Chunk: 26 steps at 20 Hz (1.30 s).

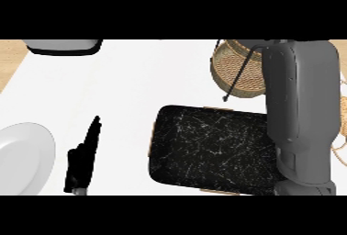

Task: Pick the bell pepper from the tray and place it in the tiered basket

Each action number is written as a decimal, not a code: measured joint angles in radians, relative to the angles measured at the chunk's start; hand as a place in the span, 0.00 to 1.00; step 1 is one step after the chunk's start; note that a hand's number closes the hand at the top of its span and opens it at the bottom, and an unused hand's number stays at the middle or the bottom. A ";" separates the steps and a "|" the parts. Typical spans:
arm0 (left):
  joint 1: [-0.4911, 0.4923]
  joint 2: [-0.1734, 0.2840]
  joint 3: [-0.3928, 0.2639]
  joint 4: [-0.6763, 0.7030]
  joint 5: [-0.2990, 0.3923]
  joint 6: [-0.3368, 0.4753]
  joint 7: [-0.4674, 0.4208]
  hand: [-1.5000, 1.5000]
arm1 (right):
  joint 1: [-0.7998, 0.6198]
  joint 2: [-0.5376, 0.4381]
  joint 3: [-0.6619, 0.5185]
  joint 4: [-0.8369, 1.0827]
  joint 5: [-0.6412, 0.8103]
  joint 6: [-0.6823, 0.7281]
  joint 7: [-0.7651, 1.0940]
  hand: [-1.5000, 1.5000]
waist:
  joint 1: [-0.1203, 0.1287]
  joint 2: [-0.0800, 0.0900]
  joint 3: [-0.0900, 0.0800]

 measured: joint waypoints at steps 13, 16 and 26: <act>-0.010 0.003 0.009 -0.002 0.006 -0.012 0.015 0.50 | 0.038 -0.004 -0.187 0.099 -0.170 -0.418 -0.096 0.00 | 0.009 -0.003 -0.005; -0.009 0.002 0.004 -0.003 0.000 -0.012 0.014 0.50 | 0.045 -0.002 -0.195 0.112 -0.212 -0.558 -0.129 0.00 | 0.012 -0.003 -0.005; 0.007 0.004 0.022 -0.007 0.004 -0.007 0.022 0.50 | 0.089 0.007 -0.177 -0.016 -0.084 -0.811 -0.123 0.00 | -0.020 -0.011 -0.001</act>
